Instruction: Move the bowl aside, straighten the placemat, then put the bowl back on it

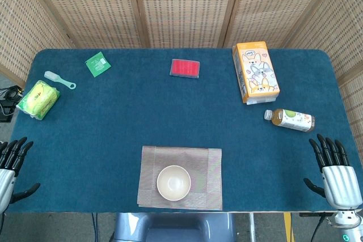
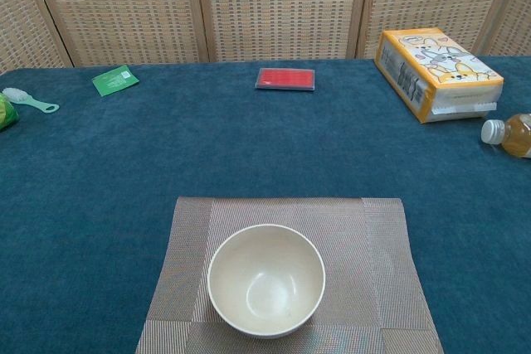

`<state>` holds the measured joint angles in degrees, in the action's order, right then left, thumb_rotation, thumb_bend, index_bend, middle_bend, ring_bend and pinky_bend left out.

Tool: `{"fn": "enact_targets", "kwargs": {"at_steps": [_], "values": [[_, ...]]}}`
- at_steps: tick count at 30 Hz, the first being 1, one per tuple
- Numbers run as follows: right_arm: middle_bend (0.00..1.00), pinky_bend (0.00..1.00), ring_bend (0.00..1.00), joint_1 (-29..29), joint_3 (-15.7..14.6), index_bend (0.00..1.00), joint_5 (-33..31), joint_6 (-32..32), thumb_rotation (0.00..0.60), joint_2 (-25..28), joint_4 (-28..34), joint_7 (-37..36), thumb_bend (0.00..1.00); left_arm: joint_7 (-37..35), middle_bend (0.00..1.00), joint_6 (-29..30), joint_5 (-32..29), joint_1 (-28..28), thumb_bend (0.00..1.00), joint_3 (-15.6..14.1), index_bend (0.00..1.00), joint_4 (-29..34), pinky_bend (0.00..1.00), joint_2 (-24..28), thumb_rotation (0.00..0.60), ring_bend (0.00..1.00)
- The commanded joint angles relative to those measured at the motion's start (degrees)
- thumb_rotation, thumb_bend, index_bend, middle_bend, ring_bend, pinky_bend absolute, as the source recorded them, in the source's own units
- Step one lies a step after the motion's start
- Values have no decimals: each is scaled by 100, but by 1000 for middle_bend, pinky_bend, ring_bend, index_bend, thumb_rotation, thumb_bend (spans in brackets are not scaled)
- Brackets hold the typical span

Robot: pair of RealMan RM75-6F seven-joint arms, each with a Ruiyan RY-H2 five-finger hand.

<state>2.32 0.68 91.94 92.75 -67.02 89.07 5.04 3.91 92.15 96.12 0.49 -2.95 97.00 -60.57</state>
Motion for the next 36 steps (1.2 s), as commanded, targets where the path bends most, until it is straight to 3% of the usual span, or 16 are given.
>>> {"fn": "enact_targets", "kwargs": {"at_steps": [1, 9, 15, 19, 26, 36], "values": [[0, 0, 0, -12, 2, 0, 15, -2, 600, 17, 25, 5, 0, -35, 0, 11, 22, 5, 0, -10, 0, 1, 0, 20, 600, 0], [0, 0, 0, -52, 31, 0, 44, 22, 600, 42, 105, 190, 0, 33, 0, -184, 214, -185, 0, 19, 0, 61, 0, -24, 600, 0], [0, 0, 0, -1, 105, 0, -134, -175, 600, 81, 175, 211, 0, -14, 0, -884, 1351, -1134, 0, 97, 4, -302, 0, -559, 600, 0], [0, 0, 0, 48, 178, 0, -361, -377, 600, 111, 176, 282, 0, -212, 0, -1998, 1885, -2145, 0, 137, 121, -385, 0, -975, 600, 0], [0, 0, 0, 56, 226, 0, -629, -578, 600, 146, 242, 340, 0, -191, 0, -3265, 1869, -3114, 0, 225, 355, -480, 0, -1712, 600, 0], [0, 0, 0, 53, 270, 0, -801, -686, 600, 185, 299, 375, 0, 330, 0, -3806, 1602, -3615, 12, 264, 400, -859, 0, -2570, 600, 0]]}}
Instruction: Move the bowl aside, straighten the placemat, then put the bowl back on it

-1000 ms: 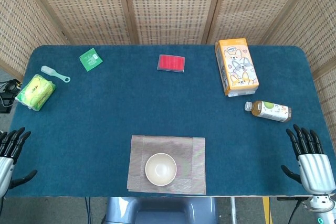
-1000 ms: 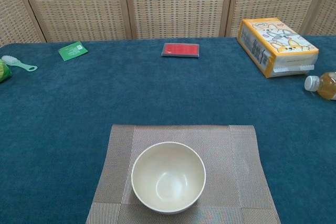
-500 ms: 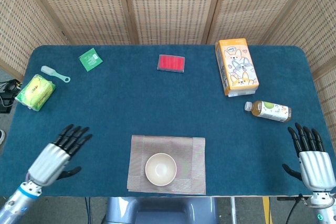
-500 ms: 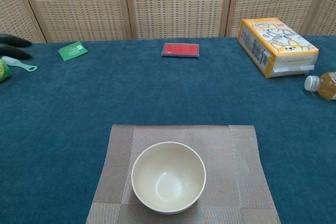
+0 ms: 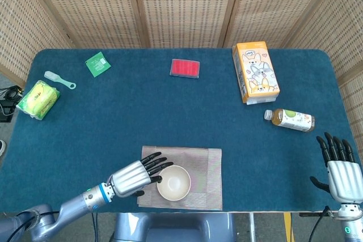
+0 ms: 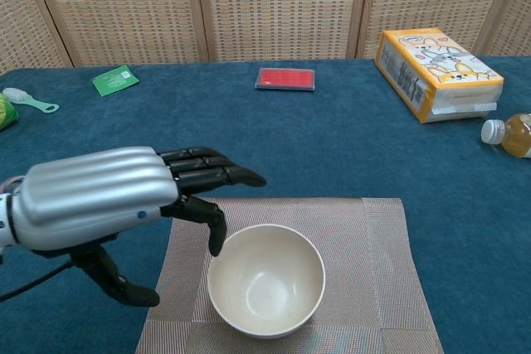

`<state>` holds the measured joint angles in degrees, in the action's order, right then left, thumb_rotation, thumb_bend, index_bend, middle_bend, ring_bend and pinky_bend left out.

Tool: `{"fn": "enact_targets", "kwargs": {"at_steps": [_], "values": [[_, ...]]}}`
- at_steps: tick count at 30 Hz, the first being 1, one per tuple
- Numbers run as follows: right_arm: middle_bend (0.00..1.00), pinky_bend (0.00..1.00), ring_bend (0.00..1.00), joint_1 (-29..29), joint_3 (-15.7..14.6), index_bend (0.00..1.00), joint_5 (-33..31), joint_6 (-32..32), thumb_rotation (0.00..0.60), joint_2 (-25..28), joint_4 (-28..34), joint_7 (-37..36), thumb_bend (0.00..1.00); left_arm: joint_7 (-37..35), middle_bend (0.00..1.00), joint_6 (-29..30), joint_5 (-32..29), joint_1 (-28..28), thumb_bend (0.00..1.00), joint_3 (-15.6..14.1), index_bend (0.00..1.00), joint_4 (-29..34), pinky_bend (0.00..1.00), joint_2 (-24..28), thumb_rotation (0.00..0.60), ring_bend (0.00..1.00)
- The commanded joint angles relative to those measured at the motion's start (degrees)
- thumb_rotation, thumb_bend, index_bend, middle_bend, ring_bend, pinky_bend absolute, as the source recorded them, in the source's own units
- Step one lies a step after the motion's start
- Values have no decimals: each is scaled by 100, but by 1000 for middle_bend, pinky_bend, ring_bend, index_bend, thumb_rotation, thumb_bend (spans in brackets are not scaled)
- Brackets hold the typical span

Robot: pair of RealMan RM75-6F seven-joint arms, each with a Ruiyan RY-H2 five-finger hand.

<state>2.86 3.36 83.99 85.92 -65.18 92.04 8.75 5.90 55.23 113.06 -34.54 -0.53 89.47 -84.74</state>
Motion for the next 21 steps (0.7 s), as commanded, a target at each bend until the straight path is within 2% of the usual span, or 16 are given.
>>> {"fn": "enact_targets", "kwargs": {"at_steps": [1, 6, 12, 18, 21], "values": [[0, 0, 0, -3, 3, 0, -14, -10, 600, 1, 2, 5, 0, 209, 0, -183, -151, -161, 19, 36, 400, -155, 0, -237, 600, 0], [0, 0, 0, 9, 7, 0, -86, -100, 600, 1, -19, -26, 0, 502, 0, -561, -474, -350, 69, 97, 400, -321, 0, -581, 600, 0], [0, 0, 0, 25, 7, 0, -138, -198, 600, 39, 16, -112, 0, 695, 0, -787, -710, -517, 237, 81, 414, -412, 0, -822, 600, 0], [0, 0, 0, 18, 1, 0, -109, -191, 600, 91, 77, -177, 0, 837, 0, -899, -925, -645, 408, 86, 550, -511, 0, -1016, 600, 0], [0, 0, 0, 20, -1, 0, -105, -209, 600, 117, 102, -222, 0, 883, 0, -895, -1018, -689, 433, 67, 595, -521, 0, -1058, 600, 0]]}}
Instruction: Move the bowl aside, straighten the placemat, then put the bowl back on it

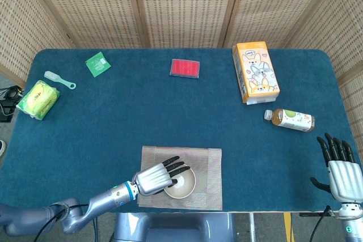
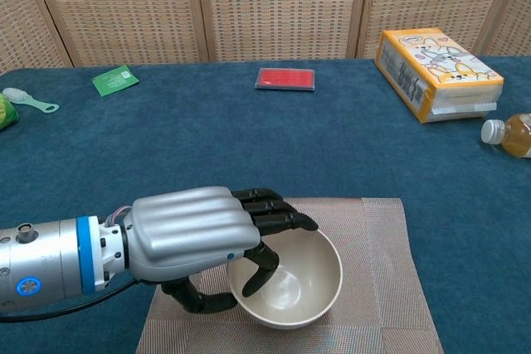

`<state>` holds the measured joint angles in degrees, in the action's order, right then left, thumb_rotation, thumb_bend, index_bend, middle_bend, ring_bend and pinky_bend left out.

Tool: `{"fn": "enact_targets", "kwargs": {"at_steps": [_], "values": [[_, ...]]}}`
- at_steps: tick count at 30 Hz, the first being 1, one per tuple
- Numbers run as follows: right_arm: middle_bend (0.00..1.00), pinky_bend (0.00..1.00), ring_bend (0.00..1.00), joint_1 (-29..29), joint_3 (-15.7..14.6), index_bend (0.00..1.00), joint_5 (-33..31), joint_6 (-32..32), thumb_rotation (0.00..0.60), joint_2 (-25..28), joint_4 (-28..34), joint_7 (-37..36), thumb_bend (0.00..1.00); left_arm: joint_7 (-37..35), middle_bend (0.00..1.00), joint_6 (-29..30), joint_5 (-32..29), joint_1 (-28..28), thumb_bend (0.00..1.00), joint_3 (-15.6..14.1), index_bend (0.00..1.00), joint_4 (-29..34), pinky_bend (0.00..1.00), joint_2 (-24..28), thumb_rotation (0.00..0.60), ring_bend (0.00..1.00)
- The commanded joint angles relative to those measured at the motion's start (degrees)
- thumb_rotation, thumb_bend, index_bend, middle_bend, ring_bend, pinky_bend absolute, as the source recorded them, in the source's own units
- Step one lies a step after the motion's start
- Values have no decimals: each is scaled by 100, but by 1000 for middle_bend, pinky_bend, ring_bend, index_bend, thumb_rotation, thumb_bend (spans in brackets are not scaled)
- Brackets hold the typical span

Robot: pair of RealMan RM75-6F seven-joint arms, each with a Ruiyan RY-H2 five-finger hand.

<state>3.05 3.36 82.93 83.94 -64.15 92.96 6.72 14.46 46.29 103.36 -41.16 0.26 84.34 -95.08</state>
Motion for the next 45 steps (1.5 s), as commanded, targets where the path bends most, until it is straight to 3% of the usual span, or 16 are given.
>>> {"fn": "enact_targets", "kwargs": {"at_steps": [1, 6, 14, 17, 21, 28, 39, 40, 42, 44, 45], "values": [[0, 0, 0, 2, -2, 0, -3, -20, 600, 22, 15, -33, 0, 46, 0, 9, -83, -41, 434, -15, 607, -3, 0, -29, 600, 0], [0, 0, 0, 1, 2, 0, -12, -29, 600, 41, 19, -63, 0, 130, 0, 136, -200, -62, 440, 42, 655, 24, 0, -4, 600, 0], [0, 0, 0, 1, -5, 0, -9, -47, 600, 59, 34, -85, 0, 50, 0, 429, -943, -122, 442, 741, 672, 59, 0, 387, 600, 0], [0, 0, 0, 10, -18, 0, -7, -78, 600, 51, 44, -55, 0, -35, 0, 483, -1494, -125, 443, 1119, 672, -272, 0, 589, 600, 0], [0, 0, 0, 20, -35, 0, 8, -103, 600, 35, 64, -2, 0, -258, 0, 352, -2261, -82, 444, 1388, 672, -931, 0, 687, 600, 0], [0, 0, 0, 46, -53, 0, 10, -153, 600, -6, 75, 106, 0, -391, 0, 71, -2990, 64, 445, 1301, 672, -1881, 0, 806, 600, 0], [0, 0, 0, 64, -75, 0, 21, -182, 600, -71, 71, 226, 0, -510, 0, -71, -3407, 213, 445, 1084, 653, -2451, 0, 709, 600, 0], [0, 0, 0, 64, -75, 0, 23, -179, 600, -76, 73, 234, 0, -514, 0, -63, -3415, 228, 438, 1056, 632, -2459, 0, 702, 600, 0], [0, 0, 0, 63, -81, 0, 40, -168, 600, -83, 77, 249, 0, -444, 0, -132, -3492, 250, 329, 1003, 495, -2396, 0, 744, 600, 0], [0, 0, 0, 58, -88, 0, 46, -162, 600, -83, 81, 259, 0, -461, 0, -198, -3589, 276, 79, 997, 162, -2129, 0, 885, 600, 0], [0, 0, 0, 56, -89, 0, 49, -158, 600, -83, 84, 258, 0, -519, 0, -153, -3580, 301, 25, 1010, 79, -1963, 0, 971, 600, 0]]}}
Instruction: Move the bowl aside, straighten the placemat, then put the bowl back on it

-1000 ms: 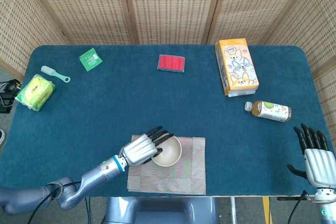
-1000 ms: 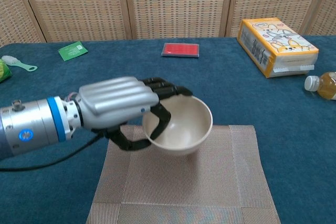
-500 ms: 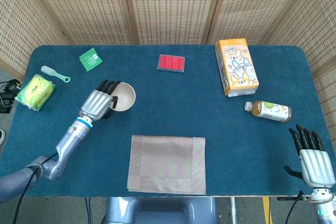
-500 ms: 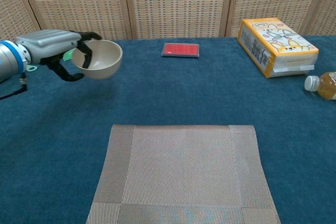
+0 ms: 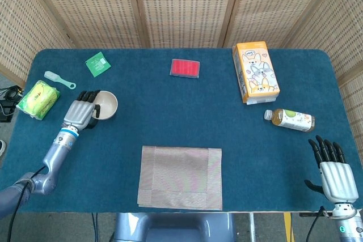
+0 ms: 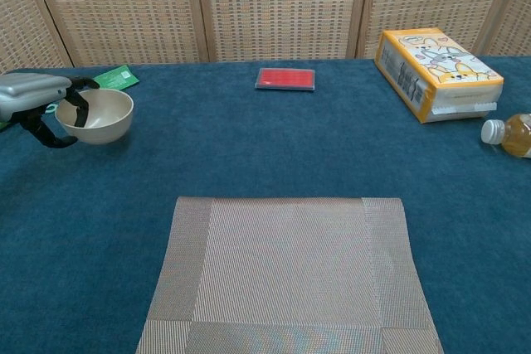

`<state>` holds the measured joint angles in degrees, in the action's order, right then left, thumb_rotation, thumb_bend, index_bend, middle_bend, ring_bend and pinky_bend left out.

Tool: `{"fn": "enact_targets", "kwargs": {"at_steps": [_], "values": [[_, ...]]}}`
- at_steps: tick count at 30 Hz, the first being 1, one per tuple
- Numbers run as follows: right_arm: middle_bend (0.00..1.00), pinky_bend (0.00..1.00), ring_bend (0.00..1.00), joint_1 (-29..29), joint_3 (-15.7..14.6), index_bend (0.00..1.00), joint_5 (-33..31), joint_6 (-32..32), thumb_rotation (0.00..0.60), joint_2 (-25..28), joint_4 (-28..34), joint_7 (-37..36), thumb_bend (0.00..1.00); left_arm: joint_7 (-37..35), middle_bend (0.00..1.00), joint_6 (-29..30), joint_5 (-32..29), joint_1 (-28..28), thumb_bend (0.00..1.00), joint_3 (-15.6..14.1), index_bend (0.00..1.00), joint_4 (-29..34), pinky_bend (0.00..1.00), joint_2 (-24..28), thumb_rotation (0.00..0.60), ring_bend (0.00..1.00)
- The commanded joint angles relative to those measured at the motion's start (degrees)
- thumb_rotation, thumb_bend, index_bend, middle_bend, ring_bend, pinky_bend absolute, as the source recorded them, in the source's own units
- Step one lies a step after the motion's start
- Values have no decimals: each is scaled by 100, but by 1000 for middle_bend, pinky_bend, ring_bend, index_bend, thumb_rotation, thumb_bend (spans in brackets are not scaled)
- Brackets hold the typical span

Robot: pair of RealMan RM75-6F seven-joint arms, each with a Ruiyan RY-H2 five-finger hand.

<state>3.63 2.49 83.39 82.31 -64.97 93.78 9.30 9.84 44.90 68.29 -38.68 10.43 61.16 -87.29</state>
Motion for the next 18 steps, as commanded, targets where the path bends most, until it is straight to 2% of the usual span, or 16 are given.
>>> {"fn": "enact_targets", "kwargs": {"at_steps": [1, 6, 8, 10, 14, 18], "values": [[0, 0, 0, -4, -2, 0, 3, 8, 600, 1, 5, -2, 0, -114, 0, 74, -19, 79, 0, 1, 9, 512, 0, 277, 600, 0], [0, 0, 0, -10, 5, 0, 12, 31, 600, 15, 20, -16, 0, -735, 0, 1152, 934, 336, 0, -29, 0, 1507, 0, 816, 600, 0], [0, 0, 0, -9, 7, 0, 10, 28, 600, 23, 24, -31, 0, -1145, 0, 1718, 1714, 449, 0, -220, 0, 1966, 0, 1110, 600, 0], [0, 0, 0, -8, 7, 0, 10, 26, 600, 26, 26, -36, 0, -1309, 0, 1879, 2033, 471, 0, -344, 23, 2103, 0, 1233, 600, 0], [0, 0, 0, -11, 6, 0, 24, 39, 600, 36, 37, -46, 0, -1582, 0, 1903, 2758, 398, 0, -765, 256, 2491, 0, 1514, 600, 0], [0, 0, 0, -20, 9, 0, 25, 59, 600, 47, 40, -49, 0, -1674, 0, 1864, 3455, 277, 0, -1188, 396, 2754, 0, 1575, 600, 0]]}}
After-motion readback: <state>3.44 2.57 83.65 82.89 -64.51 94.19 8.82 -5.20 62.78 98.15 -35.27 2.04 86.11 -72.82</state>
